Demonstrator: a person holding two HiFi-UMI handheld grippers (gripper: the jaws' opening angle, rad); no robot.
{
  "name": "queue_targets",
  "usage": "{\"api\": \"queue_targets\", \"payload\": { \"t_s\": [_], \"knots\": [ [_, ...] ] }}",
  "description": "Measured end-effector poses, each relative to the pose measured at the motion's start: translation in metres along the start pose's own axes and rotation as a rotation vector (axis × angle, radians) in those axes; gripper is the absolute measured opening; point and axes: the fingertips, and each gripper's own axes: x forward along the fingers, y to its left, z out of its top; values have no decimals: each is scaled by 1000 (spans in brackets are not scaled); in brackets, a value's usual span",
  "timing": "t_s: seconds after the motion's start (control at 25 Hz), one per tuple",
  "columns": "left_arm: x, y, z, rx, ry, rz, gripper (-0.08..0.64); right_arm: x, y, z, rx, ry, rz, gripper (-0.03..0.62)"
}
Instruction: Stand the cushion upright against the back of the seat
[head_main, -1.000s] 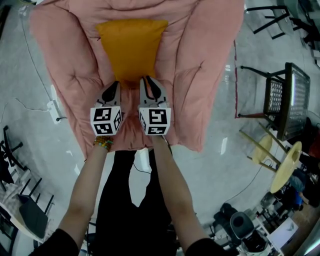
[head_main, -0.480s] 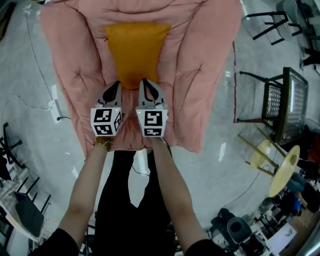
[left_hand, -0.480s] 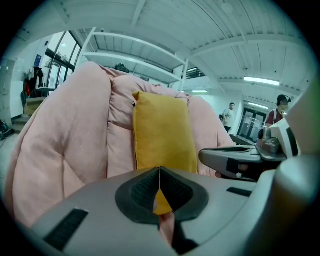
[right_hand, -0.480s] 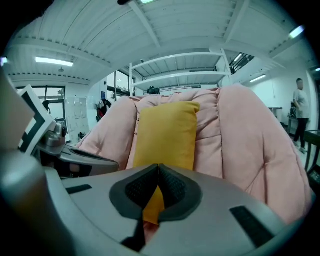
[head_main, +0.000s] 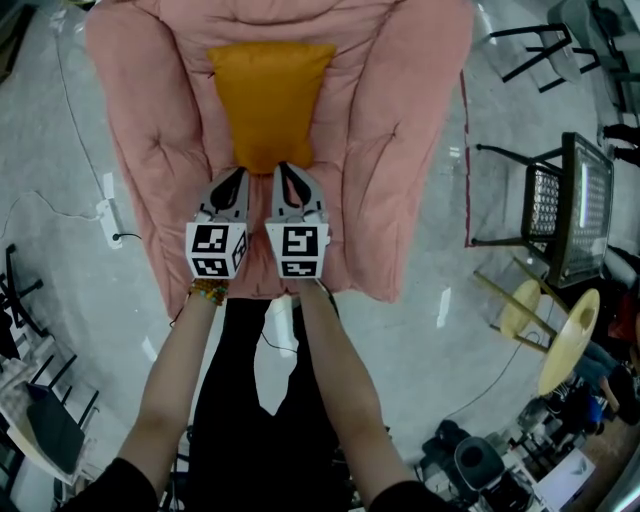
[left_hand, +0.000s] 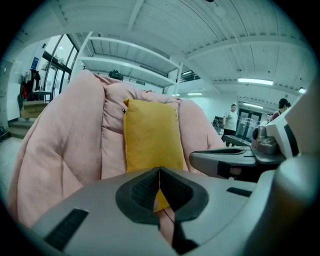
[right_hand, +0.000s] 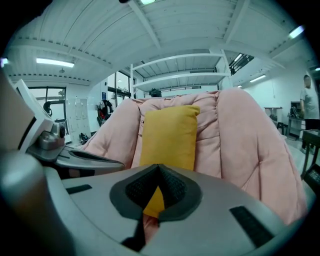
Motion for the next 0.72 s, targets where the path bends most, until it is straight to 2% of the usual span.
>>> {"api": "queue_targets", "payload": {
  "t_s": [0.36, 0.72],
  "knots": [
    [-19, -28, 20, 29, -61, 14, 12, -32, -1, 15, 4, -45, 14, 15],
    [-62, -59, 45, 45, -109, 33, 12, -83, -4, 38, 1, -80, 29, 15]
  ]
}}
